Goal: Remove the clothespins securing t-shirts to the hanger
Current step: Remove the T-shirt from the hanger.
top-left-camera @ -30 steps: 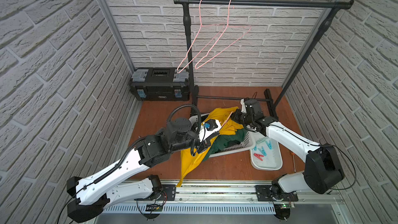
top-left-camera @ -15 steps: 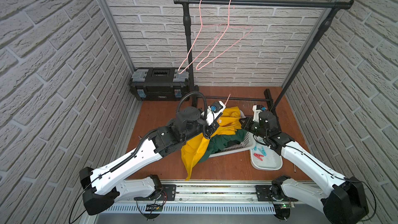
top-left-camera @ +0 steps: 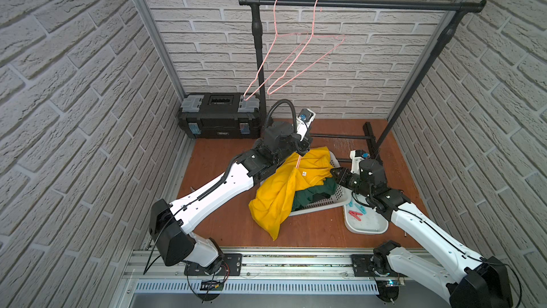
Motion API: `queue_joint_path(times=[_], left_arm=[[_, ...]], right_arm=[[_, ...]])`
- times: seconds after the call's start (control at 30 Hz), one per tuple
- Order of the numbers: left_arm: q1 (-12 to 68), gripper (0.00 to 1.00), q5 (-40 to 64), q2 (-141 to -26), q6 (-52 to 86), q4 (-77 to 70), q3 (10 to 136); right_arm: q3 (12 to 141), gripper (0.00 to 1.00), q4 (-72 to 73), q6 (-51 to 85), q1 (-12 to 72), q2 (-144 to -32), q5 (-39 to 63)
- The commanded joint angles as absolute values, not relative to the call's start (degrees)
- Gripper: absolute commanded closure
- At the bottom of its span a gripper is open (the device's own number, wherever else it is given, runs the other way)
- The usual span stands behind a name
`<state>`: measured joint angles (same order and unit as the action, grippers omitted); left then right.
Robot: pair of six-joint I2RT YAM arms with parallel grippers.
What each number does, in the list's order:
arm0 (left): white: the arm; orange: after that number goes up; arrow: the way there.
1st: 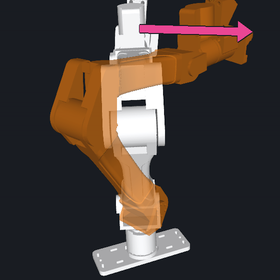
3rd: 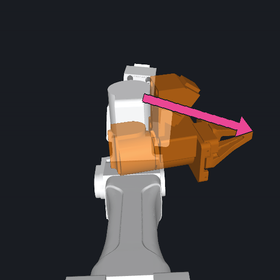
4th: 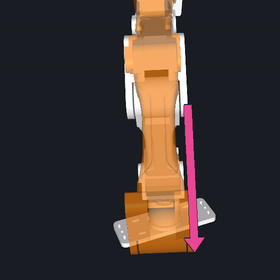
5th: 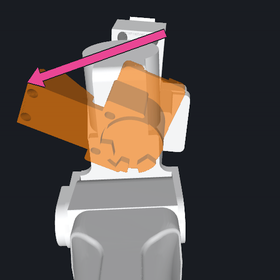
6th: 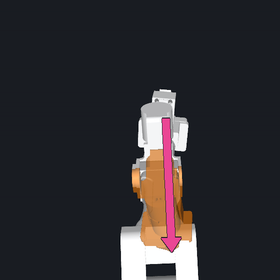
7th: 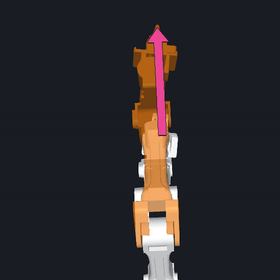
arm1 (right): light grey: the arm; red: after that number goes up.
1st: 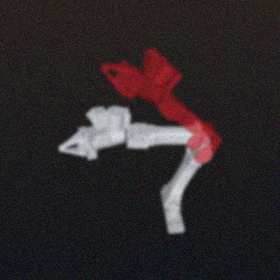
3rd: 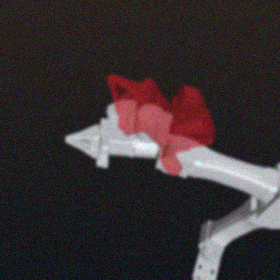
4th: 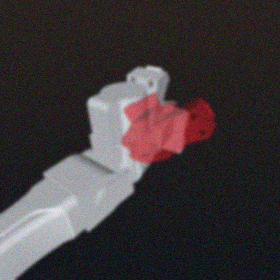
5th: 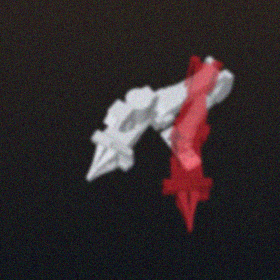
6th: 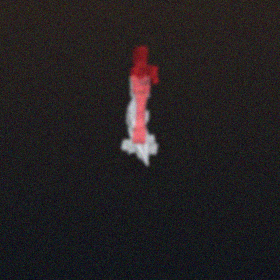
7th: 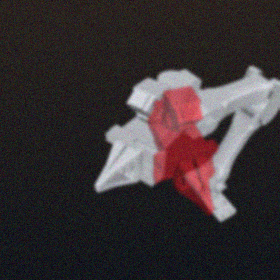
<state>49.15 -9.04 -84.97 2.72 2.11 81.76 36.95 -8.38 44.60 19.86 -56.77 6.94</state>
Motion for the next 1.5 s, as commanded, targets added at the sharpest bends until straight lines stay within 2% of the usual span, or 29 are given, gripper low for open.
queue_joint_path(times=[0.0,0.3,0.4,0.63,0.77,0.9,1.13,1.3,1.47], left_arm=[[48.53,1.00,-10.39,-86.89,3.45,-4.94,85.61],[47.43,1.00,-11.44,-91.99,2.37,-7.81,91.88],[47.26,1.00,-12.24,-92.47,1.68,-9.93,92.69],[47.12,1.00,-15.82,-93.31,1.99,-15.06,94.04],[47.11,1.00,-17.29,-94.23,1.69,-15.05,95.97],[47.12,1.00,-18.03,-94.90,2.59,-13.90,98.44],[47.61,1.00,-17.40,-95.08,3.54,-14.33,99.09],[48.29,1.00,-17.52,-95.79,4.80,-13.01,100.65],[49.16,1.00,-17.80,-97.06,5.82,-13.13,101.40]], right_arm=[[37.09,0.67,-6.14,43.86,19.46,-57.85,9.47],[35.71,0.54,-4.26,42.83,19.42,-58.44,12.87],[36.81,0.45,-7.53,41.18,19.25,-57.36,10.49],[39.67,0.40,-13.11,38.94,18.59,-56.20,8.90],[41.19,0.32,-16.44,37.65,17.70,-54.63,8.18],[44.94,0.32,-21.35,36.23,15.54,-55.04,10.89],[48.27,0.33,-15.69,38.48,14.63,-53.52,21.57],[48.78,0.38,-7.09,44.99,14.68,-54.73,29.53],[47.82,0.45,-0.75,49.23,15.07,-55.54,32.06]])
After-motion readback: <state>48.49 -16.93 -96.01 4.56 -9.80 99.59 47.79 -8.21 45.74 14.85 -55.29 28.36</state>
